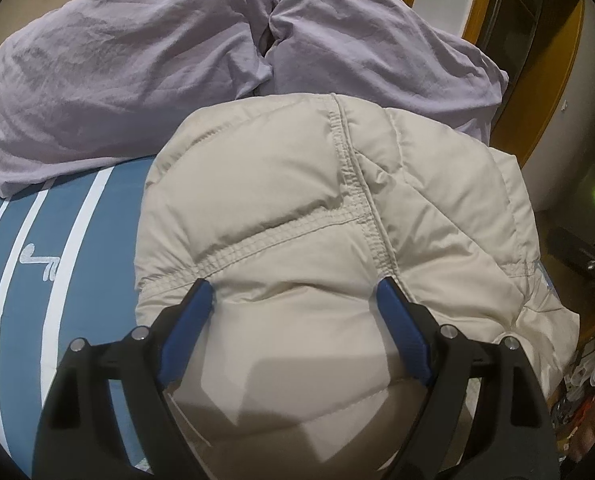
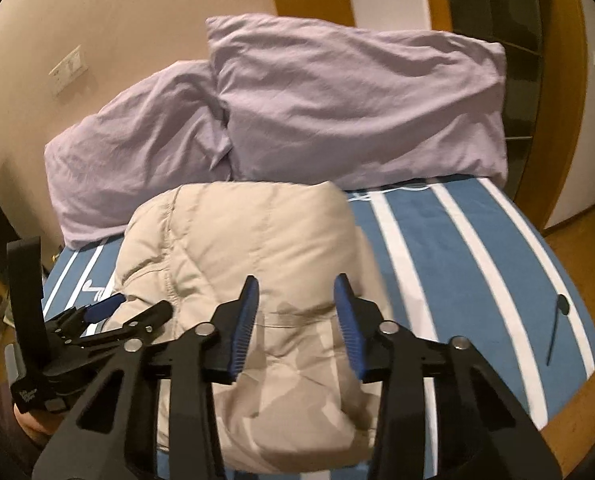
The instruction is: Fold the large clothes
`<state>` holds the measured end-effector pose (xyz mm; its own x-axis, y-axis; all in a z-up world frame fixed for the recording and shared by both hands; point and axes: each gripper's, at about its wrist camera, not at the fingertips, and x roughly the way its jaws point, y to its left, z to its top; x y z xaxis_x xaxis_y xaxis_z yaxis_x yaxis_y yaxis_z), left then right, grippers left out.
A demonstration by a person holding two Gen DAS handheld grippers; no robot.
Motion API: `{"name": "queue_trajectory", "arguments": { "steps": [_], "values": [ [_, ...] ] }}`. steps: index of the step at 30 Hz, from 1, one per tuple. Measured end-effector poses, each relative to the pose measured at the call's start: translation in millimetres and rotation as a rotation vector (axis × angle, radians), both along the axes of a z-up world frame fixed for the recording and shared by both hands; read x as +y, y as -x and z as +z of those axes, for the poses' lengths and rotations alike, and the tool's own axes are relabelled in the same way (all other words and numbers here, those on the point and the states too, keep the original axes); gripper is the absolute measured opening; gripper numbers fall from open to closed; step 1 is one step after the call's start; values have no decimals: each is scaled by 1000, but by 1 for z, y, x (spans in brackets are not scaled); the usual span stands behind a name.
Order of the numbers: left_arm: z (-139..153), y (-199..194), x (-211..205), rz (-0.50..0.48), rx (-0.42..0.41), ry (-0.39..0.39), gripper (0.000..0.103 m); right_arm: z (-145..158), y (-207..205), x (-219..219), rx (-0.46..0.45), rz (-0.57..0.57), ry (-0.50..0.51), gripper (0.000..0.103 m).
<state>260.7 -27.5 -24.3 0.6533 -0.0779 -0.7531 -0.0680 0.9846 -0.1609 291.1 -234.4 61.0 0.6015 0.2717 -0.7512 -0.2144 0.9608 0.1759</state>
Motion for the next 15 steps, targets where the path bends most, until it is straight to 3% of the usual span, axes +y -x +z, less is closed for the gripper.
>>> {"name": "queue_trajectory", "arguments": {
  "steps": [15],
  "values": [
    [10, 1, 2, -10, -20, 4, 87, -62, -12, 10, 51, -14, 87, 43]
  ]
}}
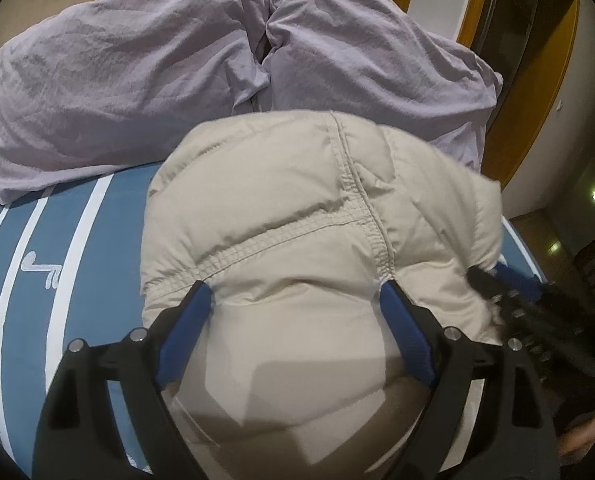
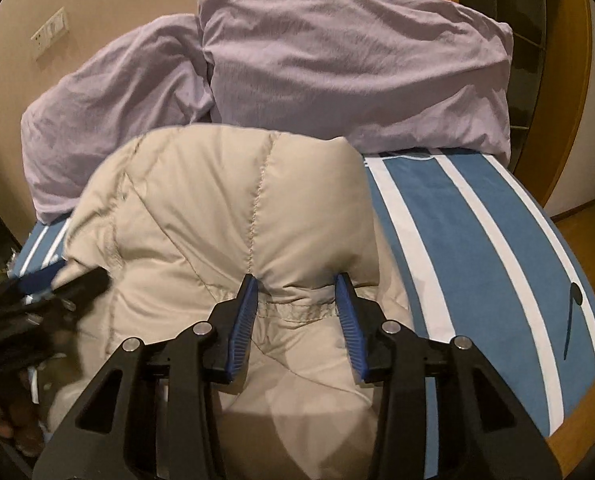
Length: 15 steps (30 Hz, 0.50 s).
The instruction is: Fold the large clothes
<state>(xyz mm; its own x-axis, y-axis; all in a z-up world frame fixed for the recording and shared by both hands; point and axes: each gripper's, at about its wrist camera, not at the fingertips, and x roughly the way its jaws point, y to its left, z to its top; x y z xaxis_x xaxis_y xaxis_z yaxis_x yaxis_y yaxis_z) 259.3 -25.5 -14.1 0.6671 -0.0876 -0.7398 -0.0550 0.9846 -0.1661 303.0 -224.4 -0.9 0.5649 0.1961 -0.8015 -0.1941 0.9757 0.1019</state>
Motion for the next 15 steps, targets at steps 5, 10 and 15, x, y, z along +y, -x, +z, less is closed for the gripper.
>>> {"name": "queue_trajectory", "arguments": {
  "steps": [5, 10, 15],
  "values": [
    [14, -3, 10, 40, -27, 44, 87, -15, -5, -6, 18, -8, -34, 43],
    [25, -18, 14, 82, -64, 37, 87, -22, -6, -8, 26, -12, -44, 44],
    [28, -35, 12, 103, -81, 4, 88, -26, -7, -7, 28, -11, -40, 45]
  ]
}}
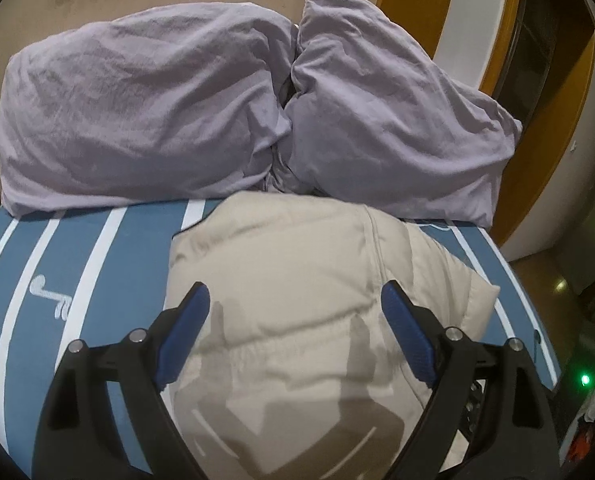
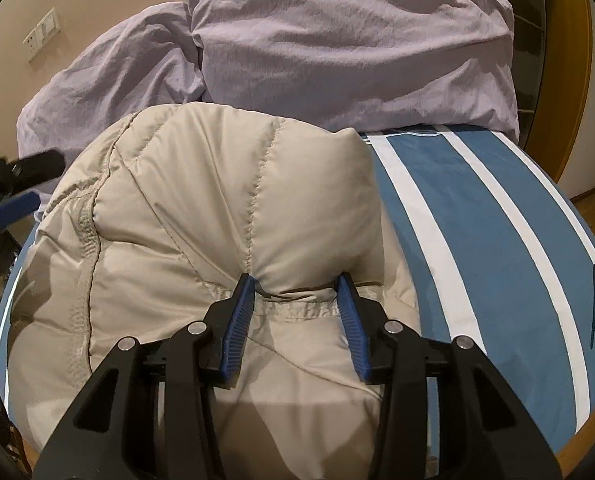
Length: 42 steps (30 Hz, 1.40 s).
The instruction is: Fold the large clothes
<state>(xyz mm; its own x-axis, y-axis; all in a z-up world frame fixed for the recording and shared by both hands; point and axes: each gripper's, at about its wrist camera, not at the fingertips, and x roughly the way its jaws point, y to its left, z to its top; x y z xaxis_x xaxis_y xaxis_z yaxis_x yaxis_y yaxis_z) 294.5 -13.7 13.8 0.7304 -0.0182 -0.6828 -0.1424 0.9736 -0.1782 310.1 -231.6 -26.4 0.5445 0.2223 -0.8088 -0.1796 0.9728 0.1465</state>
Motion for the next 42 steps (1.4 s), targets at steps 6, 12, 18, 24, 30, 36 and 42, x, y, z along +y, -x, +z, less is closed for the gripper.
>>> {"name": "queue_trajectory", "arguments": {
  "steps": [6, 12, 18, 24, 30, 36, 42],
  "values": [
    [-21, -11, -4, 11, 44, -46, 92, -2, 0, 0, -6, -1, 0, 45],
    [-32, -14, -7, 12, 49, -88, 97, -5, 0, 2, -9, -7, 7, 47],
    [-45, -17, -7, 18, 54, -126, 98, 4, -1, 3, 1, -16, 21, 48],
    [-50, -19, -2, 19, 55, -116, 99, 48, -13, 2, -98, -42, -38, 74],
    [-52, -19, -3, 21, 47, -129, 100, 57, -53, 22, -108, -44, -32, 73],
    [-53, -17, -1, 24, 31, -124, 100, 22, -71, 31, -65, -43, 46, 73],
    [-53, -14, -8, 6, 4, -135, 101, -7, -60, 27, -124, -58, 47, 73]
  ]
}}
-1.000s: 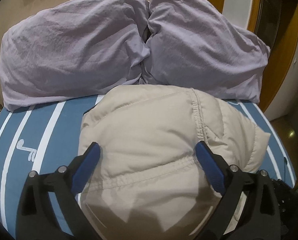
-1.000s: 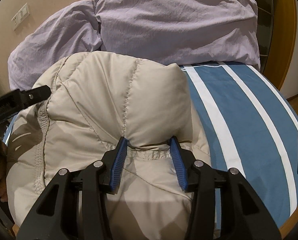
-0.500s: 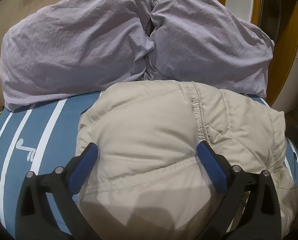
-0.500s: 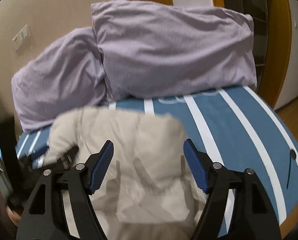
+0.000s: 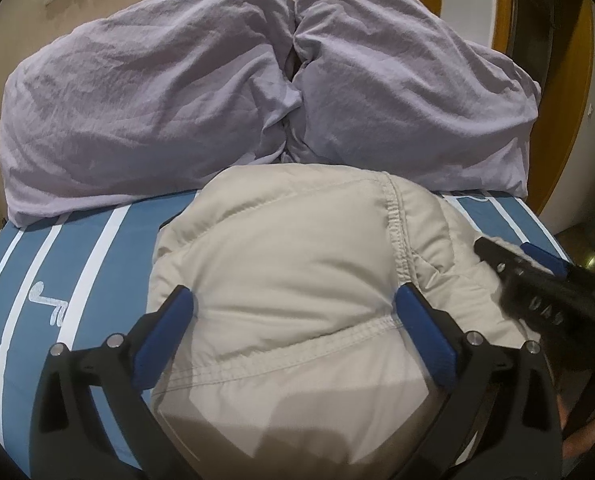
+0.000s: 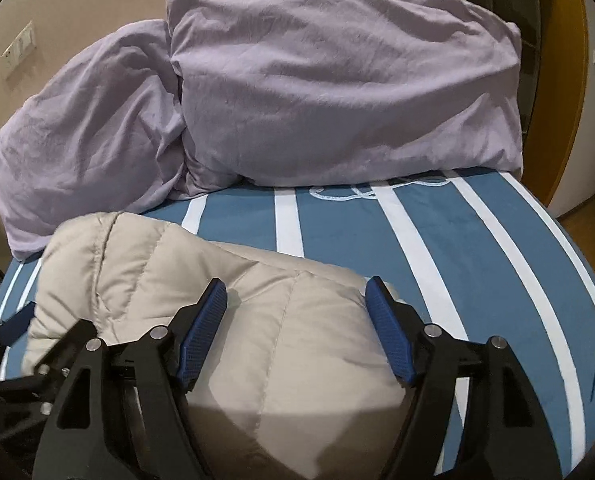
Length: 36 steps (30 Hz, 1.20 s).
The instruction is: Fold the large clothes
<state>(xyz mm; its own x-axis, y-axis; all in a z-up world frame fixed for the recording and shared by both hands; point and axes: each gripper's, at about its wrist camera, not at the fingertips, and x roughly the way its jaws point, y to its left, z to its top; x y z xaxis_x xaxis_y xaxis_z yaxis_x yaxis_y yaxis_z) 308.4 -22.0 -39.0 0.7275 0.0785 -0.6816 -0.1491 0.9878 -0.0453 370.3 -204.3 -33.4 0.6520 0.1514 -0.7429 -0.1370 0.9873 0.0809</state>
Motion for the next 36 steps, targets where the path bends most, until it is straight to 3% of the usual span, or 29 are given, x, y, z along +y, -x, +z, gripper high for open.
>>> {"name": "queue_trajectory", "arguments": {
  "steps": [8, 36],
  "values": [
    [-3, 1, -2, -14, -26, -7, 101, -12, 3, -2, -32, -26, 1, 77],
    [-8, -5, -5, -10, -23, -33, 101, -28, -5, -6, 9, -33, -14, 83]
  ]
}}
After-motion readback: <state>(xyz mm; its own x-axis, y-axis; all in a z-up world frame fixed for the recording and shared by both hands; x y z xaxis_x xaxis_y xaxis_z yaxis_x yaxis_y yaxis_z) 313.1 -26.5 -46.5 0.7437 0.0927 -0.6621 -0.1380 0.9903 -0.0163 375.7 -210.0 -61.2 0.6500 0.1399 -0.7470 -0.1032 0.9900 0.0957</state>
